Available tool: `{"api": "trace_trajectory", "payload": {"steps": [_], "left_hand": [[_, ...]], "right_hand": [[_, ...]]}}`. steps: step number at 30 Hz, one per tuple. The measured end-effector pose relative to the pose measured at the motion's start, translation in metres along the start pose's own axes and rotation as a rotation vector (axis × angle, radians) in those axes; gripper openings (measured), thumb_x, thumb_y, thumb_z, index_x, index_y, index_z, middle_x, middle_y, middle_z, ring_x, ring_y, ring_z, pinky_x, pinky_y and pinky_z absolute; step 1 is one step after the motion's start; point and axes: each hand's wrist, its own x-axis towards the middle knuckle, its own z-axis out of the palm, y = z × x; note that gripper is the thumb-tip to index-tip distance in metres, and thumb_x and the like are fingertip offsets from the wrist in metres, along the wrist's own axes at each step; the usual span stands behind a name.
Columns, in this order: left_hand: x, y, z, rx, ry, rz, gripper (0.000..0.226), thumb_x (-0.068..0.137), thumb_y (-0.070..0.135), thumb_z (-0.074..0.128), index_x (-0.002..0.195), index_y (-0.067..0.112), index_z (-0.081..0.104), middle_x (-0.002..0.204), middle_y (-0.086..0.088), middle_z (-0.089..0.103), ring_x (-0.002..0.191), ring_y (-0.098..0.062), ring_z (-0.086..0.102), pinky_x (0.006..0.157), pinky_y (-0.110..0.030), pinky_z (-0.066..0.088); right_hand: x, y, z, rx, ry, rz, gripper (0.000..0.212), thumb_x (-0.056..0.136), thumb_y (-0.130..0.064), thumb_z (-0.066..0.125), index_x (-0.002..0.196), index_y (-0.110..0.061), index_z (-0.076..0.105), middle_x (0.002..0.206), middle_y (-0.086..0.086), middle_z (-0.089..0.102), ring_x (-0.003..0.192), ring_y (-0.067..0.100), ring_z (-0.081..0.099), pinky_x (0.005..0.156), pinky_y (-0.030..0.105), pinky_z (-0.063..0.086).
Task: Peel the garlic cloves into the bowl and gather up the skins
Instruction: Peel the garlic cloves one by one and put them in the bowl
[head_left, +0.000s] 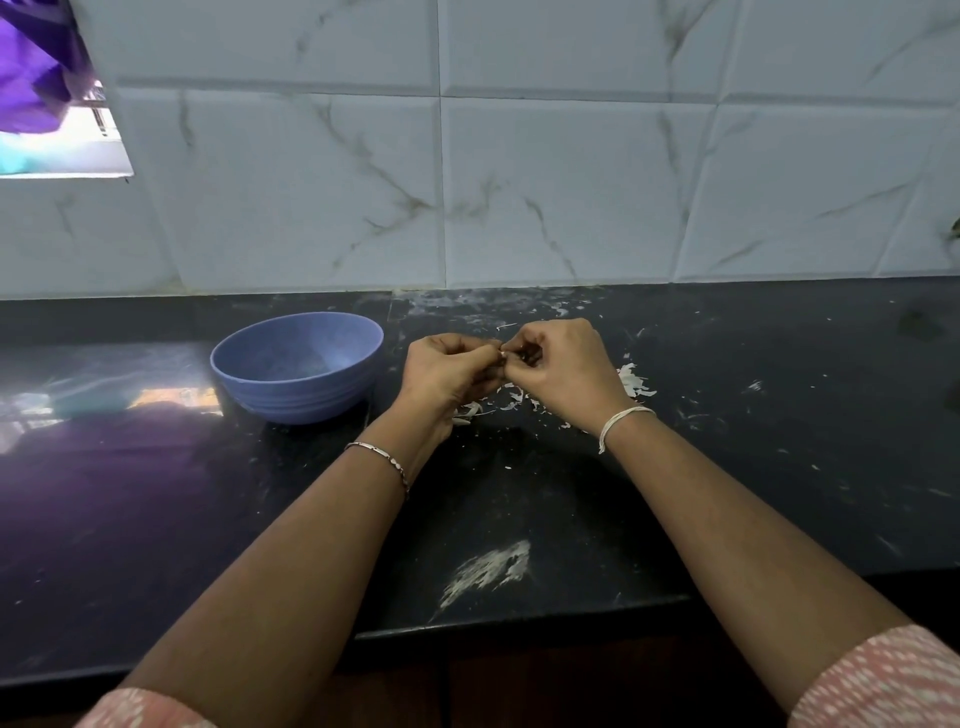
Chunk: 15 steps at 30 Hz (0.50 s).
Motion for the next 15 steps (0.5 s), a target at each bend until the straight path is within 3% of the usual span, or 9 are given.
{"api": "trace_trajectory", "payload": {"steps": [4, 7, 8, 11, 15], "left_hand": [[0.001, 0.0, 0.001, 0.032, -0.032, 0.025, 0.014, 0.083, -0.005, 0.069, 0.074, 0.005, 0.067, 0.076, -0.015, 0.069, 0.063, -0.018, 0.066, 0.062, -0.026, 0.059], [0.002, 0.001, 0.001, 0.037, -0.03, 0.033, 0.009, 0.083, -0.002, 0.071, 0.079, 0.005, 0.069, 0.076, -0.011, 0.068, 0.064, -0.016, 0.063, 0.065, -0.03, 0.06], [0.003, 0.002, 0.001, 0.035, -0.016, 0.034, 0.008, 0.084, -0.002, 0.07, 0.081, 0.005, 0.068, 0.077, -0.01, 0.068, 0.063, -0.015, 0.062, 0.065, -0.032, 0.06], [0.003, 0.006, 0.001, 0.015, 0.014, 0.058, 0.006, 0.086, -0.004, 0.065, 0.088, 0.001, 0.066, 0.075, -0.009, 0.065, 0.058, -0.013, 0.06, 0.064, -0.036, 0.061], [-0.003, 0.022, -0.002, 0.033, 0.04, 0.135, 0.006, 0.086, -0.001, 0.066, 0.091, 0.001, 0.064, 0.075, -0.009, 0.063, 0.058, -0.014, 0.06, 0.057, -0.031, 0.059]], "right_hand": [[0.001, 0.001, -0.001, 0.075, 0.043, 0.048, 0.008, 0.081, -0.017, 0.069, 0.083, -0.016, 0.076, 0.074, -0.003, 0.073, 0.07, 0.011, 0.067, 0.073, 0.034, 0.057], [0.001, 0.005, -0.004, 0.0, 0.059, 0.055, 0.018, 0.092, -0.024, 0.061, 0.087, -0.013, 0.075, 0.069, -0.002, 0.068, 0.067, 0.016, 0.063, 0.067, 0.034, 0.05], [0.0, 0.006, -0.006, -0.063, 0.038, 0.054, 0.022, 0.096, -0.026, 0.057, 0.092, -0.013, 0.074, 0.071, -0.001, 0.068, 0.07, 0.019, 0.062, 0.067, 0.033, 0.048], [-0.003, 0.015, -0.006, -0.208, -0.029, 0.059, 0.025, 0.098, -0.016, 0.052, 0.111, -0.02, 0.073, 0.103, 0.002, 0.074, 0.097, 0.025, 0.066, 0.085, 0.038, 0.052], [-0.005, 0.018, -0.009, -0.35, -0.034, 0.104, 0.009, 0.091, -0.02, 0.065, 0.098, -0.017, 0.068, 0.096, 0.004, 0.072, 0.093, 0.027, 0.066, 0.079, 0.038, 0.054]]}}
